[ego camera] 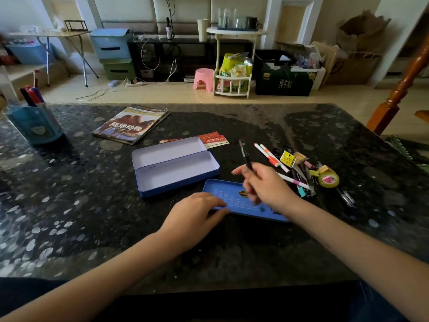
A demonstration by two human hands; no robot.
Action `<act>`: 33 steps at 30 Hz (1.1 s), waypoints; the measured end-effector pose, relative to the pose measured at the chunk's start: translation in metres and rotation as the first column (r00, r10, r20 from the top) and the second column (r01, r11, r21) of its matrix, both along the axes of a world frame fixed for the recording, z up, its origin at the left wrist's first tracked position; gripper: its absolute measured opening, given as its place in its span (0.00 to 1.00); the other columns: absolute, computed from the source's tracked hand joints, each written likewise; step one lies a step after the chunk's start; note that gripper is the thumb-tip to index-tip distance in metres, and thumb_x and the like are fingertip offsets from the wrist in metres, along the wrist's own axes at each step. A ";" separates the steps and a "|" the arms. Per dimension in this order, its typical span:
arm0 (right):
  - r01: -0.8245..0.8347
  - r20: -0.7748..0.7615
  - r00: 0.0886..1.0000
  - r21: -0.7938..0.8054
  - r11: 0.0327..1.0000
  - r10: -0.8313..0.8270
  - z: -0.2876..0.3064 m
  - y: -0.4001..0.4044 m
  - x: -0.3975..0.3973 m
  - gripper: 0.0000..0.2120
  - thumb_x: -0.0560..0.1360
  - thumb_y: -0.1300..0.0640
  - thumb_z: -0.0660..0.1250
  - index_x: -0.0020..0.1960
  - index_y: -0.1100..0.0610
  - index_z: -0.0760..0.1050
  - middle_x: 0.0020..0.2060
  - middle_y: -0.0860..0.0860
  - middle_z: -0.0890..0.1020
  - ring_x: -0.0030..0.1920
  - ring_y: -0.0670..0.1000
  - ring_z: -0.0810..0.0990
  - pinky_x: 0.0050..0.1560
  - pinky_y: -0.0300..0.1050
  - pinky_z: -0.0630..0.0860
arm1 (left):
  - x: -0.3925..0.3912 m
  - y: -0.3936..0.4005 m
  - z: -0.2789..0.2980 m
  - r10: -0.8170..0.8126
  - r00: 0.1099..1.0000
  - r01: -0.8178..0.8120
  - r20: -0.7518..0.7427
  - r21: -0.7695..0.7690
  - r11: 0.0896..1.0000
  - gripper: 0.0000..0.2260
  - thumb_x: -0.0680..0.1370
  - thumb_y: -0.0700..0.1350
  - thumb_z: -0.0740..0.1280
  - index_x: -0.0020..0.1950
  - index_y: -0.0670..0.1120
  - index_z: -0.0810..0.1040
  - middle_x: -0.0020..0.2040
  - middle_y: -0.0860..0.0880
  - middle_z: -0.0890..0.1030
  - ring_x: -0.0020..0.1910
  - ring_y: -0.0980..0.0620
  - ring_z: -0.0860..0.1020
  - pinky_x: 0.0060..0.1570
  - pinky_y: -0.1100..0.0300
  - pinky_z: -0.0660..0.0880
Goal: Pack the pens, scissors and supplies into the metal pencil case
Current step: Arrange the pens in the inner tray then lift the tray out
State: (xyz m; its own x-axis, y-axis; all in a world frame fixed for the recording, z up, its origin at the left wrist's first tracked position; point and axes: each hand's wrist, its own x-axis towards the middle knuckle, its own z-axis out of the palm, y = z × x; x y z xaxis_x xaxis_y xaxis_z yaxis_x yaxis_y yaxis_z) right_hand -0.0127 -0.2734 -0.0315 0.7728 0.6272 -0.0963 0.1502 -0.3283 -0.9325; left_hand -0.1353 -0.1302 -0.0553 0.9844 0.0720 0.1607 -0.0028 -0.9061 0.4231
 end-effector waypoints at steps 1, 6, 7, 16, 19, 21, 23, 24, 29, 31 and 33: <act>0.010 0.185 0.983 -0.138 0.990 0.016 -0.002 -0.003 0.011 0.13 0.82 0.52 0.54 0.57 0.57 0.74 0.34 0.51 0.76 0.33 0.48 0.74 0.34 0.43 0.73 | 0.001 0.005 -0.002 -0.011 1.000 0.013 -0.027 0.088 0.996 0.13 0.79 0.53 0.61 0.61 0.53 0.77 0.60 0.55 0.78 0.60 0.58 0.74 0.61 0.61 0.70; -0.012 0.340 0.923 -0.448 0.894 0.183 -0.026 -0.015 0.035 0.04 0.79 0.53 0.61 0.50 0.52 0.67 0.38 0.50 0.79 0.40 0.50 0.78 0.38 0.44 0.74 | 0.005 0.015 -0.008 -0.017 0.982 0.041 -0.189 0.123 0.992 0.12 0.79 0.48 0.62 0.60 0.53 0.78 0.59 0.54 0.79 0.59 0.56 0.75 0.62 0.58 0.71; -0.041 0.335 0.918 -0.455 0.890 0.214 -0.029 -0.014 0.033 0.03 0.78 0.54 0.63 0.49 0.52 0.69 0.40 0.49 0.79 0.41 0.48 0.78 0.38 0.40 0.73 | 0.006 0.016 -0.007 0.001 0.978 0.024 -0.207 0.116 0.993 0.11 0.78 0.47 0.62 0.58 0.53 0.79 0.57 0.54 0.80 0.57 0.55 0.76 0.60 0.56 0.72; -0.203 0.397 0.848 -0.368 0.907 0.351 -0.043 -0.002 0.021 0.10 0.73 0.61 0.70 0.53 0.52 0.80 0.45 0.46 0.78 0.46 0.43 0.78 0.47 0.31 0.73 | -0.007 0.004 -0.009 -0.060 0.960 0.093 -0.275 0.107 0.990 0.11 0.79 0.44 0.61 0.58 0.54 0.79 0.57 0.54 0.79 0.57 0.54 0.75 0.60 0.56 0.71; -0.146 0.495 0.804 -0.373 0.916 0.330 -0.046 -0.001 0.017 0.04 0.73 0.58 0.70 0.47 0.52 0.80 0.43 0.45 0.80 0.46 0.42 0.77 0.48 0.36 0.73 | -0.006 0.005 -0.009 -0.080 0.964 0.110 -0.254 0.104 0.989 0.11 0.78 0.45 0.62 0.57 0.55 0.79 0.57 0.55 0.79 0.58 0.56 0.75 0.61 0.58 0.71; -0.112 0.542 0.776 -0.382 0.917 0.321 -0.051 0.000 0.015 0.02 0.73 0.58 0.70 0.46 0.53 0.79 0.43 0.45 0.80 0.47 0.43 0.75 0.50 0.38 0.73 | -0.006 0.006 -0.009 -0.095 0.963 0.122 -0.251 0.095 0.988 0.10 0.78 0.45 0.62 0.57 0.55 0.79 0.57 0.55 0.79 0.58 0.56 0.74 0.61 0.59 0.70; -0.085 0.591 0.748 -0.366 0.927 0.302 -0.055 0.000 0.013 0.01 0.74 0.58 0.69 0.45 0.54 0.79 0.44 0.47 0.78 0.48 0.43 0.73 0.50 0.39 0.72 | -0.005 0.008 -0.011 -0.114 0.960 0.139 -0.257 0.080 0.987 0.10 0.78 0.46 0.63 0.56 0.55 0.80 0.56 0.55 0.79 0.57 0.56 0.74 0.60 0.59 0.70; -0.070 0.621 0.727 -0.359 0.931 0.294 -0.056 0.001 0.012 0.01 0.74 0.58 0.69 0.46 0.55 0.79 0.45 0.47 0.76 0.48 0.43 0.71 0.50 0.39 0.72 | -0.005 0.009 -0.012 -0.132 0.962 0.151 -0.241 0.065 0.986 0.09 0.77 0.46 0.64 0.55 0.55 0.80 0.55 0.56 0.79 0.56 0.57 0.74 0.60 0.59 0.71; -0.045 0.611 0.722 -0.426 0.904 0.323 -0.048 -0.001 0.016 0.05 0.74 0.54 0.70 0.50 0.52 0.79 0.46 0.45 0.72 0.51 0.45 0.71 0.52 0.43 0.72 | 0.004 0.022 -0.017 -0.120 0.987 0.125 -0.104 0.044 0.991 0.14 0.78 0.51 0.63 0.63 0.56 0.75 0.68 0.58 0.70 0.69 0.61 0.64 0.69 0.58 0.64; -0.032 0.574 0.770 -0.403 0.915 0.280 -0.037 -0.007 0.021 0.05 0.73 0.52 0.70 0.49 0.50 0.78 0.45 0.44 0.76 0.49 0.45 0.75 0.50 0.44 0.73 | 0.008 0.031 -0.021 -0.114 0.985 0.131 -0.127 0.131 0.983 0.17 0.79 0.52 0.60 0.69 0.57 0.69 0.74 0.58 0.62 0.74 0.59 0.56 0.73 0.58 0.54; 0.068 0.564 0.813 -0.341 0.938 0.146 -0.019 -0.019 0.032 0.04 0.74 0.52 0.69 0.48 0.50 0.77 0.43 0.44 0.78 0.46 0.44 0.77 0.48 0.41 0.74 | 0.010 0.038 -0.024 -0.118 0.977 0.150 -0.180 0.180 0.972 0.18 0.80 0.53 0.57 0.70 0.57 0.67 0.75 0.58 0.59 0.74 0.59 0.54 0.71 0.63 0.46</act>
State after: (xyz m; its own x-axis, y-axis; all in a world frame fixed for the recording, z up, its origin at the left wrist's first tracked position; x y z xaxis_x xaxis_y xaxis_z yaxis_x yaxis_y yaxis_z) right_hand 0.0190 -0.2927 -0.0508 0.7267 0.6705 0.1493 0.6391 -0.5802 -0.5050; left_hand -0.1255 -0.0927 -0.0792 0.9969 -0.0785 -0.0089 -0.0738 -0.9663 0.2467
